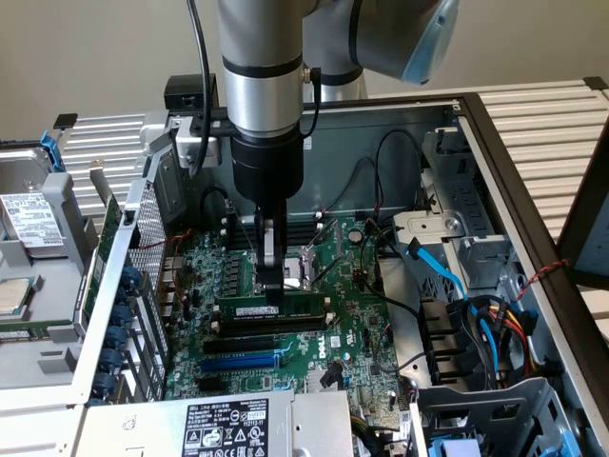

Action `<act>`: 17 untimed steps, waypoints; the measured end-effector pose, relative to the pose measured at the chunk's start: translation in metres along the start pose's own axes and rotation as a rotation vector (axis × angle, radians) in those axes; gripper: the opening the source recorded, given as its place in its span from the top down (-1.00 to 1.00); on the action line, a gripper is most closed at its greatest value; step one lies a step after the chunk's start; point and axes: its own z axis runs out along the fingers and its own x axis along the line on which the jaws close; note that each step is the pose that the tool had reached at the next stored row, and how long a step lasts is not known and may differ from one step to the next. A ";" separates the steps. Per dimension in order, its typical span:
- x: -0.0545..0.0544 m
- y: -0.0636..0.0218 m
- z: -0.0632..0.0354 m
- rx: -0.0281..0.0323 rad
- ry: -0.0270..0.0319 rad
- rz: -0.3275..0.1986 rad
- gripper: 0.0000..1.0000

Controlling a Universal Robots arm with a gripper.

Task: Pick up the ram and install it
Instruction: 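Insert the ram into the slot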

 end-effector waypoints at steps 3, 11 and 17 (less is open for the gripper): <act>0.000 0.0000 0.0000 0.0000 0.0001 0.000 0.76; 0.000 0.0000 0.0001 0.0006 0.0002 -0.006 0.76; 0.000 0.0000 0.0015 0.0005 0.0003 -0.006 0.76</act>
